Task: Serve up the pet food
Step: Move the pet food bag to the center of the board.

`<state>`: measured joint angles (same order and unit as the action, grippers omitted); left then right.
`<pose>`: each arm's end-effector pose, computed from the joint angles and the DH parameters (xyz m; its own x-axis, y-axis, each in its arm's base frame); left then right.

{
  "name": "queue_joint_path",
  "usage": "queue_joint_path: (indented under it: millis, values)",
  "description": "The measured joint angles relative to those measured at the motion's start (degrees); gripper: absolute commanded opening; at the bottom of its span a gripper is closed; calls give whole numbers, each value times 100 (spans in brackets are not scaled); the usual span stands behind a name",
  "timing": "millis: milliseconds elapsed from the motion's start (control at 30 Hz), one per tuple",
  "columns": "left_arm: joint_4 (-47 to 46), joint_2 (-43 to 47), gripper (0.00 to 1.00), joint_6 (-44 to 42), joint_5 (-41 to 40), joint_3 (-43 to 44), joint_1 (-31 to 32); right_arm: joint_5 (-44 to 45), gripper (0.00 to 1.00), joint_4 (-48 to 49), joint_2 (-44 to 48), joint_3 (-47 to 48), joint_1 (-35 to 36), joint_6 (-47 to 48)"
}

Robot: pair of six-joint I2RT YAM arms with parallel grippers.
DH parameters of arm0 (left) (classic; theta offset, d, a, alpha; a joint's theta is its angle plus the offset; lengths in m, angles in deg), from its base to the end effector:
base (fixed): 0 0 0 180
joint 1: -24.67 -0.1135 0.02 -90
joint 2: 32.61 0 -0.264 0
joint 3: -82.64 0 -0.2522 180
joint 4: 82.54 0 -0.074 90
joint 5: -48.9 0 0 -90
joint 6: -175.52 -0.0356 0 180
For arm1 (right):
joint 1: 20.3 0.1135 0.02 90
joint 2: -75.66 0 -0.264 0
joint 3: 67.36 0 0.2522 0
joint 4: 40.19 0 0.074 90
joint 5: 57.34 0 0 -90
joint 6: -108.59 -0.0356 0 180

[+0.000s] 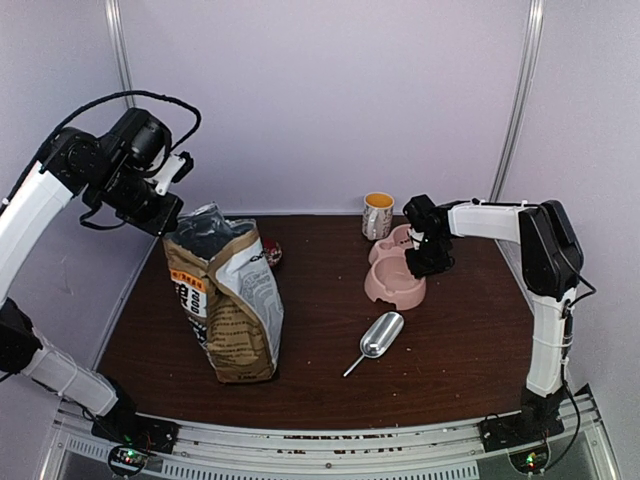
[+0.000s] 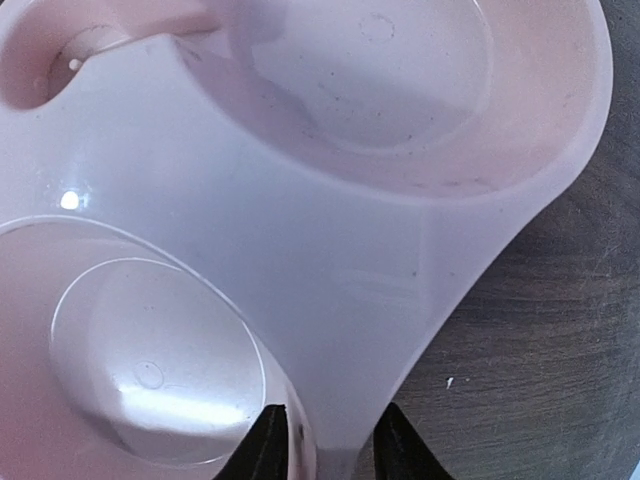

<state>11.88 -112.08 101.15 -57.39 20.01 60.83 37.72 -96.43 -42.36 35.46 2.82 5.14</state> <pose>0.1919 -0.1279 0.4378 -0.7674 0.2406 -0.5943 0.2437 0.9668 0.0767 0.3896 0.1629 0.1767 -0.9329 -0.1464 -0.3290 -0.1525 0.9883 -0.0073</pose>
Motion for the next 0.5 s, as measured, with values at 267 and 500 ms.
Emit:
queue_joint_path:
  millis: [267,500]
  values:
    - [140,284,12,-179,-4,-107,-155,-186,24,31,15,-44,85,111]
    - [-522,557,24,-271,79,-136,-162,-195,24,90,264,-409,527,319]
